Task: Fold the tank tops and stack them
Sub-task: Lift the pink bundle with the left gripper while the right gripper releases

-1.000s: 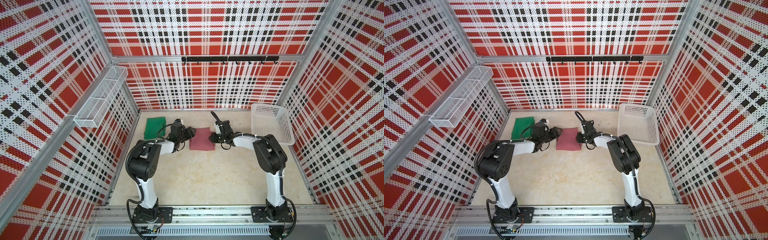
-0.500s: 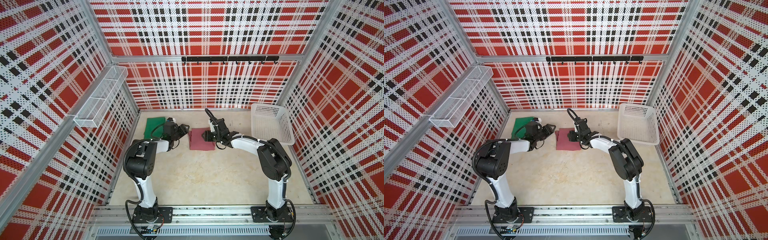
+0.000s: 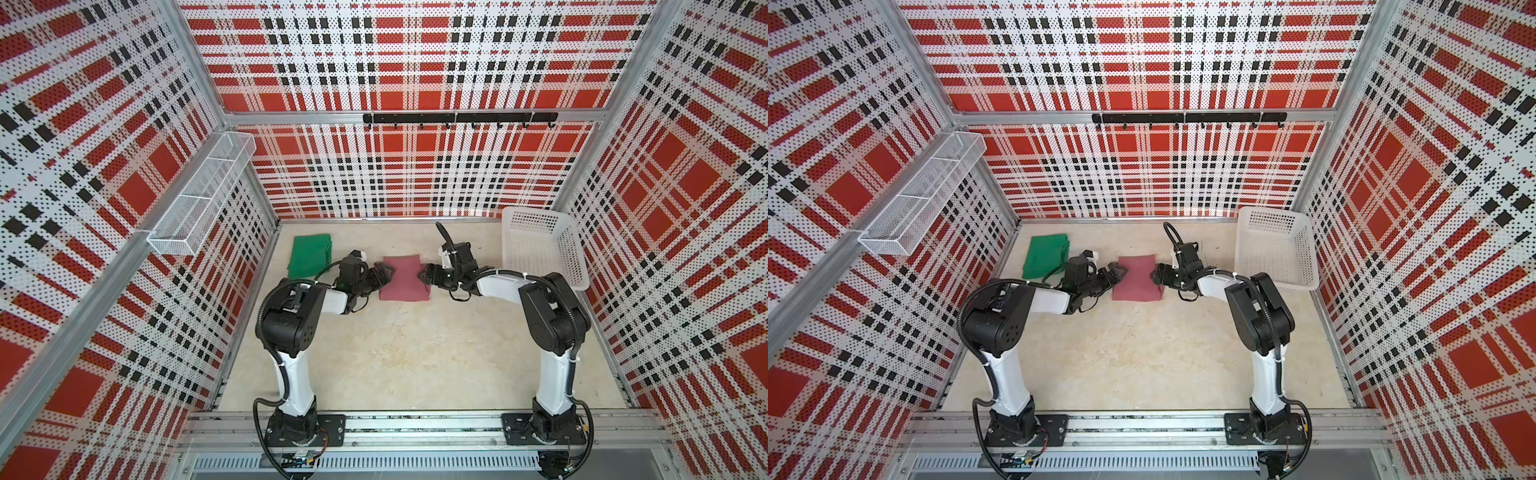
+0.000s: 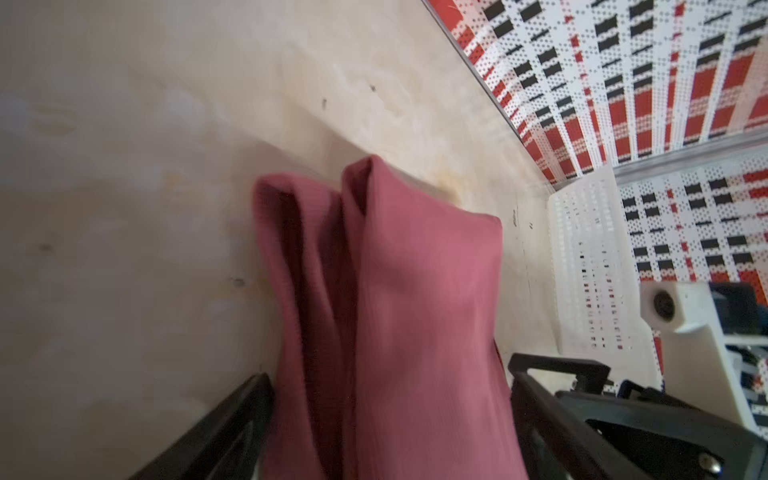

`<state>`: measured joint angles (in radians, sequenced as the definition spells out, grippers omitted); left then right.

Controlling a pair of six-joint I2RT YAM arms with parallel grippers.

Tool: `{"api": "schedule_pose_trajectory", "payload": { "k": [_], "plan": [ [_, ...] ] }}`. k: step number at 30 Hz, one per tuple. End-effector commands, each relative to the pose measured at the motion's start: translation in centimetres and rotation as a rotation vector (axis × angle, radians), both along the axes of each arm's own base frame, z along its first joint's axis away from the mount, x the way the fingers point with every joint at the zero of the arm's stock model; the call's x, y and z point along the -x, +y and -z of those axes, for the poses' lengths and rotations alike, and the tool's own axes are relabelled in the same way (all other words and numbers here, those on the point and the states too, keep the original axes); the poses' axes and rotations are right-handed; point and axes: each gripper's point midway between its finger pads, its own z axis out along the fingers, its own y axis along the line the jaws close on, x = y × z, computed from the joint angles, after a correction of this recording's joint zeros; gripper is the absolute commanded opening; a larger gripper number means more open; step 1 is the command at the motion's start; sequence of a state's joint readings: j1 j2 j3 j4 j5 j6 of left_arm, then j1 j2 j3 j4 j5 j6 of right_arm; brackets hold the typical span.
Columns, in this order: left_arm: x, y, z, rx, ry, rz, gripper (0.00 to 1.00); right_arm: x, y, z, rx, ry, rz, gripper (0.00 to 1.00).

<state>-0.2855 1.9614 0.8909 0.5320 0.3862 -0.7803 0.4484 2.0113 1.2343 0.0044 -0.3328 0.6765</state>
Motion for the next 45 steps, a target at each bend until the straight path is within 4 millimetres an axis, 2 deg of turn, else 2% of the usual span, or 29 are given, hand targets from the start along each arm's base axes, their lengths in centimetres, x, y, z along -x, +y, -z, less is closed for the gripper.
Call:
{"api": "schedule_pose_trajectory", "payload": {
  "k": [1, 7, 9, 12, 16, 19, 24, 30, 37, 40, 42, 45],
  "plan": [
    [2.6, -0.9, 4.0, -0.009, 0.121, 0.047, 0.88, 0.0, 1.3, 1.4, -0.052, 0.033, -0.035, 0.85],
    [3.8, -1.8, 5.7, -0.009, 0.154, 0.061, 0.9, 0.3, 1.9, 3.4, -0.076, 0.068, -0.045, 0.87],
    [3.9, -1.9, 6.3, -0.011, 0.16, 0.062, 0.84, 0.4, 2.2, 3.8, -0.082, 0.074, -0.053, 0.86],
    [3.6, -1.7, 6.7, -0.023, 0.16, 0.045, 0.61, 0.6, 2.6, 4.3, -0.092, 0.088, -0.061, 0.81],
    [2.9, -1.4, 6.4, -0.026, 0.143, 0.038, 0.38, 0.5, 2.8, 4.6, -0.112, 0.095, -0.059, 0.67],
    [2.2, -1.5, 5.6, -0.021, 0.122, 0.039, 0.21, 0.4, 3.3, 4.4, -0.124, 0.092, -0.071, 0.49],
    [0.9, -1.6, 3.8, -0.035, 0.077, 0.054, 0.0, -0.1, 3.8, 3.4, -0.124, 0.063, -0.094, 0.2],
    [-0.9, -1.3, 0.8, -0.12, 0.015, 0.081, 0.0, -0.7, 4.4, 1.2, -0.145, 0.014, -0.124, 0.0],
    [-3.4, 0.1, -2.7, -0.235, -0.034, 0.112, 0.0, -1.9, 5.9, -2.2, -0.221, -0.085, -0.15, 0.0],
    [-4.1, 1.0, -3.7, -0.288, -0.035, 0.134, 0.0, -2.4, 6.9, -2.9, -0.244, -0.133, -0.164, 0.0],
    [-5.0, 3.2, -4.2, -0.316, -0.028, 0.112, 0.0, -2.8, 7.9, -3.1, -0.269, -0.16, -0.177, 0.0],
    [-5.7, 5.4, -5.1, -0.374, -0.027, 0.094, 0.0, -3.3, 9.9, -3.4, -0.327, -0.205, -0.196, 0.0]
  ]
}}
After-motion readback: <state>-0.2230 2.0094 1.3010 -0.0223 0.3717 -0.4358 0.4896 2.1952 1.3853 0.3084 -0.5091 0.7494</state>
